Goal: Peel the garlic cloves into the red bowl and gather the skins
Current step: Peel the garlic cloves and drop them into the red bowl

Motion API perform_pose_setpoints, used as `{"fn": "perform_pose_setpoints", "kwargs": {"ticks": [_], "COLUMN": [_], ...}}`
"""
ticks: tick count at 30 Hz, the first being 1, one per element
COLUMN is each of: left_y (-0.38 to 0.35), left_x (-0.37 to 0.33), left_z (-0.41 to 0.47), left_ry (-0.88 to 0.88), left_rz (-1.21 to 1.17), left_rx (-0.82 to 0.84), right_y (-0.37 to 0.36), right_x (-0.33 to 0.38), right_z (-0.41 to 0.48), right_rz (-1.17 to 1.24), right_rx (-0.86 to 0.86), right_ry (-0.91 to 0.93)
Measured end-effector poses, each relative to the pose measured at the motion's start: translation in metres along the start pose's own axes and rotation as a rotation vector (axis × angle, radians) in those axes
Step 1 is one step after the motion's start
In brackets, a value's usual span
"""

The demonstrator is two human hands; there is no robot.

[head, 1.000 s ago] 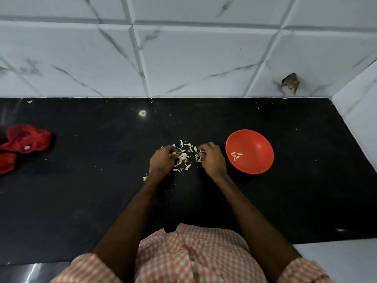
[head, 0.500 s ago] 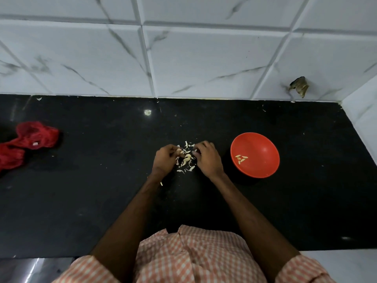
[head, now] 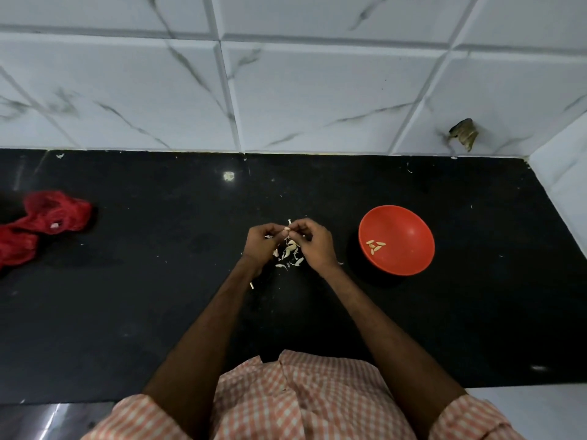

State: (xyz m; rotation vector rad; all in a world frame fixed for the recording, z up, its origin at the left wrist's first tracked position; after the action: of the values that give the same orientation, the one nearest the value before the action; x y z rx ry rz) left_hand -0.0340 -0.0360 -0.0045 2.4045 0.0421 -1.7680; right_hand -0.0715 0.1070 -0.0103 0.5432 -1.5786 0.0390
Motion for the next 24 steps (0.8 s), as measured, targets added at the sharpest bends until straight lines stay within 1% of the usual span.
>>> {"fn": "perform_pose_setpoints", "kwargs": {"ticks": [5,8,10,12,14,16,17,18,20,22,24], "left_y": [-0.003,-0.006,-0.006,-0.002,0.004,0.006,0.006,0.004,0.000,-0.004,-0.007], "left_x": [0.006,0.008,0.010,0.015,0.020,0.018,0.014,0.011,0.006,0.007,0.009], "left_z": [0.002,0.004,0.005,0.006,0.006,0.003,0.001,0.000,0.001,0.005,0.008], "left_ry": [0.149,0.173,0.185,0.206,0.185,0.101,0.040,-0.012,-0.064,-0.047,-0.018], "left_rz": [-0.108,-0.140,-0.098,0.027,0.275,0.536,0.609,0.633,0.594,0.489,0.409], "left_rx": [-0.031,-0.042,-0.069,-0.099,-0.124,-0.140,-0.148,-0.144,-0.103,-0.039,-0.020], "right_y": [-0.003,-0.003,-0.002,0.001,0.004,0.005,0.005,0.005,0.005,0.003,0.003], "right_x": [-0.005,-0.006,-0.006,-0.006,-0.007,-0.009,-0.009,-0.009,-0.007,-0.003,0.000], "right_z": [-0.003,-0.004,-0.003,-0.004,-0.005,-0.005,-0.005,-0.005,-0.005,-0.004,-0.003], "right_rz": [0.082,0.094,0.079,0.045,-0.002,-0.073,-0.110,-0.138,-0.156,-0.148,-0.123], "right_rx": [-0.015,-0.038,-0.047,-0.068,-0.082,-0.069,-0.063,-0.065,-0.066,-0.063,-0.072], "right_ry": [-0.072,-0.090,-0.096,-0.101,-0.087,-0.067,-0.059,-0.051,-0.033,-0.030,-0.047]}}
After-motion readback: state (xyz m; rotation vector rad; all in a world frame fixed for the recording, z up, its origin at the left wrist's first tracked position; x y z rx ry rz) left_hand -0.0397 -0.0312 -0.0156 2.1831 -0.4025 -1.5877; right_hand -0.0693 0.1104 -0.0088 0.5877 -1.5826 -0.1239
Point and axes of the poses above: each hand's wrist, its own z-axis towards the middle knuckle, its own y-axis out of the back of the hand, x = y × z, the point moved 2 cm from there along z, towards the middle knuckle, and after that the axes turned 7 degrees about x, right-handed, at the moved point
